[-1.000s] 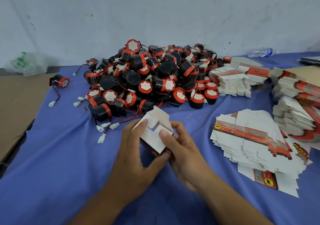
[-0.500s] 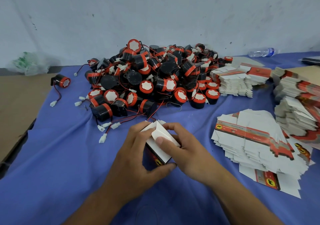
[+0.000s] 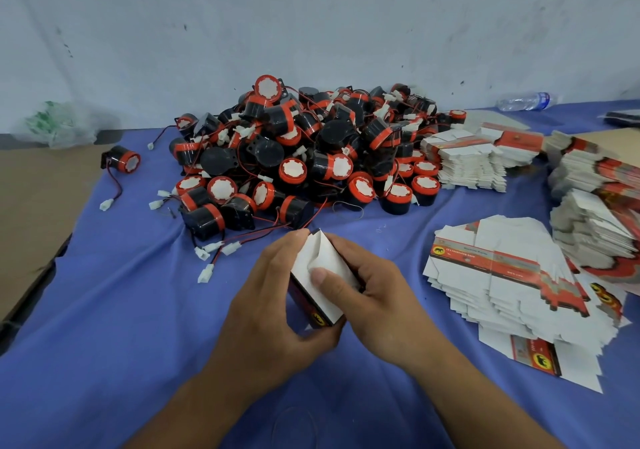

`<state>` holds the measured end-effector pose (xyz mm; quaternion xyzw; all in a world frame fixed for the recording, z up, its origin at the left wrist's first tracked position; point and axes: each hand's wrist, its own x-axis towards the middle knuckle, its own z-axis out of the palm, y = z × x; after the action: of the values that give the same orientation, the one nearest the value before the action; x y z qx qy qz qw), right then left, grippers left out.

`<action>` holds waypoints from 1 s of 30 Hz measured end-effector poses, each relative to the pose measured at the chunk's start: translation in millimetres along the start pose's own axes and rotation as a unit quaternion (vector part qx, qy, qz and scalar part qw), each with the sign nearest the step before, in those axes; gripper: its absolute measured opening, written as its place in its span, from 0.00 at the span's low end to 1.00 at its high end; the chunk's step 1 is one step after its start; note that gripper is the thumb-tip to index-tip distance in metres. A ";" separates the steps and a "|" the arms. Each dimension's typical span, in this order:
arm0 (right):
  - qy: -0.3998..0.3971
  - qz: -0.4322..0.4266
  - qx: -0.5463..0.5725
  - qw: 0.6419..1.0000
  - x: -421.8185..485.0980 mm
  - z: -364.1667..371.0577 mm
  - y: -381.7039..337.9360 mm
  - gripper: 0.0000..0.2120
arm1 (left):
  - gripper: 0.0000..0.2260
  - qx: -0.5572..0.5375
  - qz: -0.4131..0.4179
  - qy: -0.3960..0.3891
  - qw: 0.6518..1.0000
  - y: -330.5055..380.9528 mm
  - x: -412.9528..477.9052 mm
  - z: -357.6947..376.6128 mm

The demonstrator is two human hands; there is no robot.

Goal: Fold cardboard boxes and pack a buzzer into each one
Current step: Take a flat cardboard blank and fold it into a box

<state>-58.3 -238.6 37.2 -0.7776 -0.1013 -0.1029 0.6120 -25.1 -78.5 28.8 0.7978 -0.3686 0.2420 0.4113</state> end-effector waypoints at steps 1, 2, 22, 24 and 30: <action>-0.002 -0.002 0.003 1.000 0.0 0.4 0.8 0.16 | 0.38 0.003 0.003 0.001 1.000 -0.7 -0.1 -0.1; -0.004 -0.005 0.003 1.000 -0.3 0.9 1.3 0.16 | 0.38 0.005 0.006 0.002 1.000 -1.4 -0.5 -0.5; -0.012 -0.004 0.001 1.000 -2.3 4.9 6.7 0.24 | 0.33 0.023 0.070 0.013 0.997 -11.2 0.5 0.4; -0.009 -0.013 -0.013 1.000 -2.3 5.8 7.4 0.25 | 0.33 0.022 0.067 0.009 0.998 -11.2 1.0 0.4; 0.004 -0.001 0.066 0.998 -1.7 5.6 5.0 0.22 | 0.31 0.030 0.075 -0.014 0.997 -13.2 1.0 0.2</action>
<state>-58.4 -234.3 30.7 -0.7351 -0.1068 -0.0996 0.6620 -14.1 -73.9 23.1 0.7833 -0.4259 0.2719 0.3620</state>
